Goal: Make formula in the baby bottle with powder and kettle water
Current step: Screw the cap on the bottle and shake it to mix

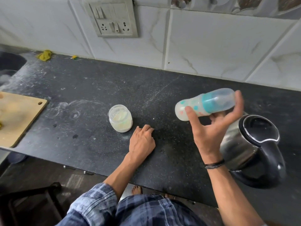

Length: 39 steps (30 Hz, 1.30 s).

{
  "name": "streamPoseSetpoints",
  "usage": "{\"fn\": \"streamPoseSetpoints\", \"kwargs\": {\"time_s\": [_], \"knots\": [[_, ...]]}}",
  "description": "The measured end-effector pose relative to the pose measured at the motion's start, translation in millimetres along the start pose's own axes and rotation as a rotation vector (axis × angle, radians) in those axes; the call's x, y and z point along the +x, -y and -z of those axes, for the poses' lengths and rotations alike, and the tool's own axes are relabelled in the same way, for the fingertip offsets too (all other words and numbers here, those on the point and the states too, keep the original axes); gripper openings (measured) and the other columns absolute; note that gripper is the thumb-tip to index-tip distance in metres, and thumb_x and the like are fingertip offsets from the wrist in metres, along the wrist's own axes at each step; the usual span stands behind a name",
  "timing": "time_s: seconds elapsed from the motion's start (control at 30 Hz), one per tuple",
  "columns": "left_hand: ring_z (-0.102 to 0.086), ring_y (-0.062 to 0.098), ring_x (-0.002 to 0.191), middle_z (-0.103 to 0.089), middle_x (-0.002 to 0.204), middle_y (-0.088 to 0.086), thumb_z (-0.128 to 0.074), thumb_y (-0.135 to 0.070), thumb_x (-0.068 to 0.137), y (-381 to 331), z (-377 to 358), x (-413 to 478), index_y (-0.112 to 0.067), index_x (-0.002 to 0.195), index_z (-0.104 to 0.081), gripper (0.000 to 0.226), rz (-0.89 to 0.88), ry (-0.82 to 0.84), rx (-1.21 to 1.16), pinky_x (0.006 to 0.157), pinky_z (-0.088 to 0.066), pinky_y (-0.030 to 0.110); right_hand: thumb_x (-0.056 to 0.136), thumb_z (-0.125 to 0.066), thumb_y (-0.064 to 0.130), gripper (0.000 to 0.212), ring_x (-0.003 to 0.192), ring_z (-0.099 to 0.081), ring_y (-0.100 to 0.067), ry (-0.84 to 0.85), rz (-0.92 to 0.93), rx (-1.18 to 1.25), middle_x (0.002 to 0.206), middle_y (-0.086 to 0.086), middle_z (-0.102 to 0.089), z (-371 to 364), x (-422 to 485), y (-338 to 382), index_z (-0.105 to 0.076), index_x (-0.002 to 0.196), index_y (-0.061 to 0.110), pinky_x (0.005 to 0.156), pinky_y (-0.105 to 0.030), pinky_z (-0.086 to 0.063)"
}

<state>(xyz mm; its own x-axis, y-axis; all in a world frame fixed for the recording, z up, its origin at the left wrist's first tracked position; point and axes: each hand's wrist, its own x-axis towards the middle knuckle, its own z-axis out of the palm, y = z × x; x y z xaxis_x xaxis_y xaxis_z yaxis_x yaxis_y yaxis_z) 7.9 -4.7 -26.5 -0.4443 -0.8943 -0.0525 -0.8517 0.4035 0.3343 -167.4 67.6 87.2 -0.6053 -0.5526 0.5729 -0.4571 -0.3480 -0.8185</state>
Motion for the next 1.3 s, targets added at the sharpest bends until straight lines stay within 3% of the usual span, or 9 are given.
{"fn": "streamPoseSetpoints", "kwargs": {"time_s": [0.17, 0.3, 0.47, 0.6, 0.73, 0.9, 1.1, 1.2, 1.3], "knots": [[-0.057, 0.03, 0.108, -0.059, 0.135, -0.003, -0.054, -0.015, 0.092, -0.3, 1.2, -0.4, -0.014, 0.136, -0.062, 0.045, 0.007, 0.014, 0.003, 0.112, -0.039, 0.041, 0.075, -0.092, 0.028, 0.098, 0.111, -0.065, -0.004, 0.172, -0.13, -0.18, 0.135, 0.041, -0.047, -4.7, -4.6, -12.3, -0.03, 0.15, 0.035, 0.088, -0.051, -0.06], [-0.059, 0.03, 0.108, -0.06, 0.134, -0.002, -0.055, -0.016, 0.092, -1.2, 0.8, -0.3, -0.014, 0.134, -0.063, 0.043, 0.005, 0.018, 0.008, 0.114, -0.037, 0.041, 0.076, -0.088, 0.006, 0.102, 0.131, -0.056, -0.023, -0.007, -0.042, 0.029, 0.156, 0.0, -0.03, -1.8, 0.0, -1.1, -0.019, 0.151, 0.014, 0.096, -0.054, -0.057], [-0.058, 0.03, 0.108, -0.06, 0.132, -0.002, -0.056, -0.018, 0.092, -1.0, 2.2, 0.6, -0.014, 0.132, -0.064, 0.041, 0.008, 0.026, 0.012, 0.112, -0.039, 0.042, 0.076, -0.092, 0.023, 0.098, 0.113, -0.065, -0.005, 0.157, -0.143, -0.133, 0.136, 0.042, -0.045, -6.1, 0.1, -12.0, -0.029, 0.151, 0.032, 0.089, -0.052, -0.06], [-0.062, 0.032, 0.102, -0.063, 0.127, 0.001, -0.059, -0.014, 0.087, -1.4, -0.2, -2.7, -0.011, 0.129, -0.067, 0.043, 0.004, -0.006, -0.001, 0.11, -0.042, 0.044, 0.079, -0.088, 0.008, 0.102, 0.135, -0.053, -0.03, -0.021, -0.061, 0.035, 0.156, -0.008, -0.03, -3.8, 1.3, 0.0, -0.017, 0.151, 0.019, 0.096, -0.054, -0.057], [-0.059, 0.031, 0.106, -0.061, 0.131, 0.0, -0.06, -0.016, 0.088, -2.9, 3.9, -1.1, -0.012, 0.132, -0.065, 0.044, 0.011, 0.022, 0.001, 0.111, -0.04, 0.043, 0.075, -0.091, 0.03, 0.099, 0.112, -0.069, -0.013, 0.179, -0.175, -0.167, 0.14, 0.01, -0.056, -6.7, -0.2, -10.3, -0.03, 0.152, 0.036, 0.091, -0.052, -0.059], [-0.058, 0.03, 0.113, -0.059, 0.136, -0.003, -0.058, -0.016, 0.088, -2.1, 6.0, -0.3, -0.015, 0.135, -0.063, 0.047, 0.021, 0.042, -0.02, 0.117, -0.034, 0.041, 0.077, -0.088, 0.008, 0.103, 0.134, -0.051, -0.039, -0.037, -0.03, 0.062, 0.153, -0.008, -0.027, -1.8, 4.8, 7.3, -0.016, 0.15, 0.014, 0.097, -0.06, -0.055], [-0.055, 0.029, 0.118, -0.054, 0.141, -0.004, -0.059, -0.021, 0.092, 0.9, 9.9, 0.4, -0.017, 0.139, -0.06, 0.047, 0.021, 0.076, -0.02, 0.119, -0.03, 0.04, 0.076, -0.091, 0.02, 0.099, 0.122, -0.063, -0.017, 0.086, -0.135, -0.055, 0.146, 0.014, -0.047, -5.9, 2.4, -3.3, -0.028, 0.15, 0.034, 0.092, -0.055, -0.058], [-0.053, 0.029, 0.123, -0.052, 0.144, -0.005, -0.059, -0.023, 0.094, -1.9, 9.3, 0.0, -0.018, 0.141, -0.057, 0.048, 0.027, 0.093, -0.028, 0.122, -0.025, 0.038, 0.079, -0.089, 0.014, 0.099, 0.133, -0.054, -0.037, -0.041, -0.046, 0.072, 0.156, -0.009, -0.029, -4.3, 8.7, 6.7, -0.02, 0.15, 0.017, 0.097, -0.058, -0.056], [-0.051, 0.028, 0.125, -0.051, 0.144, -0.006, -0.058, -0.022, 0.095, -5.5, 11.5, 1.2, -0.019, 0.143, -0.056, 0.048, 0.045, 0.101, -0.023, 0.121, -0.027, 0.037, 0.076, -0.09, 0.03, 0.101, 0.117, -0.066, -0.018, 0.107, -0.109, -0.123, 0.144, 0.017, -0.048, -9.2, 10.1, -2.9, -0.025, 0.153, 0.031, 0.089, -0.054, -0.059]]}}
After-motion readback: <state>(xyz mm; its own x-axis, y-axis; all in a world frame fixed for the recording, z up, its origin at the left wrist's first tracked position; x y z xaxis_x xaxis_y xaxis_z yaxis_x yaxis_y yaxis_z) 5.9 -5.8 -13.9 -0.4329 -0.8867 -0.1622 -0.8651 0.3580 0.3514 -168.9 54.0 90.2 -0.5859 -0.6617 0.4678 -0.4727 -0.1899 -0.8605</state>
